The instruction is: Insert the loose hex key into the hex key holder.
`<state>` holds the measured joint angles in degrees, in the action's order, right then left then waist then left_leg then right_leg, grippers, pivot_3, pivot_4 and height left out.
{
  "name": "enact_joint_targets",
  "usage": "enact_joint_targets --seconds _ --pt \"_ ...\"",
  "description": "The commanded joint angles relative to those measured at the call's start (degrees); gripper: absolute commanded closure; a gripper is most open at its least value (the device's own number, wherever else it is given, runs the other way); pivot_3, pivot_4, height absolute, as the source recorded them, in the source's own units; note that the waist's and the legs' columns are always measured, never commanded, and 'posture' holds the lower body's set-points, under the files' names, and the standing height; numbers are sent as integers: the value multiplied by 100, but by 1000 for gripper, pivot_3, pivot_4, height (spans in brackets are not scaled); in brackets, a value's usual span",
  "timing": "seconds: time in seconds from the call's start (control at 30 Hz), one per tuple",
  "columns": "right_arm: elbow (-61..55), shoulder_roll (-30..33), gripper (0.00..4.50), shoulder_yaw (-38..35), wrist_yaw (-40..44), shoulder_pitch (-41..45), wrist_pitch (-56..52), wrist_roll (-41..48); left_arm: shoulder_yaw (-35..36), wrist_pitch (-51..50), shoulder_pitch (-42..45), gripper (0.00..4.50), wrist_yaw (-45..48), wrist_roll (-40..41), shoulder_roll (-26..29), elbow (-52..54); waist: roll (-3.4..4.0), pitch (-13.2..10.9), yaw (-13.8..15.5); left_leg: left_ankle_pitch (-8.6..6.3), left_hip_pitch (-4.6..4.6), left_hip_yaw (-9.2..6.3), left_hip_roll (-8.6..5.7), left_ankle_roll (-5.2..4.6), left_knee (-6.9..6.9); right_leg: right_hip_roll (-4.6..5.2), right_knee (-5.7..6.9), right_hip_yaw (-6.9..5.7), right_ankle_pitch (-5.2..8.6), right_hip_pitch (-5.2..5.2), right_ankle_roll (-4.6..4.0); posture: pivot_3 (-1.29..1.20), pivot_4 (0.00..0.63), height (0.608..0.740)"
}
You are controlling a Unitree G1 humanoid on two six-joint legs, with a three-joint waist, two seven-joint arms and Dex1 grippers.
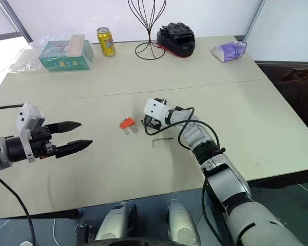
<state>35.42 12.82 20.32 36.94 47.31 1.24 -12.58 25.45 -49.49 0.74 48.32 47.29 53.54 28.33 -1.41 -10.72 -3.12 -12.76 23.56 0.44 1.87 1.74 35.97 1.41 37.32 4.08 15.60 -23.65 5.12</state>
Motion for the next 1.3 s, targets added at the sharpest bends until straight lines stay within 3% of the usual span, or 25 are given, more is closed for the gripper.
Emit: enact_joint_targets --seconds 0.03,0.33,0.87,1.3 --pt "-457 -203 0 167 285 -138 -223 52 170 44 22 76 -22 75 72 186 0 0 -19 0 0 -1 0 0 0 0 0 0 0 0 1 0 150 740" --pt "-1044 -391 0 304 656 -349 -683 71 107 104 80 76 -5 18 74 107 0 0 -87 0 0 -30 0 1 -5 1 4 -7 -1 0 2 0 150 740" --pt "-146 -685 0 294 527 127 -444 -7 87 169 -3 76 -53 -63 17 189 0 0 -92 -1 -3 -34 0 1 -6 2 6 -9 -1 1 1 0 150 740" --pt "229 -903 0 30 998 90 -1160 438 31 252 -10 76 -127 -90 10 198 -1 1 -97 -1 -6 -35 1 1 -6 4 9 -9 -1 2 1 0 150 740"
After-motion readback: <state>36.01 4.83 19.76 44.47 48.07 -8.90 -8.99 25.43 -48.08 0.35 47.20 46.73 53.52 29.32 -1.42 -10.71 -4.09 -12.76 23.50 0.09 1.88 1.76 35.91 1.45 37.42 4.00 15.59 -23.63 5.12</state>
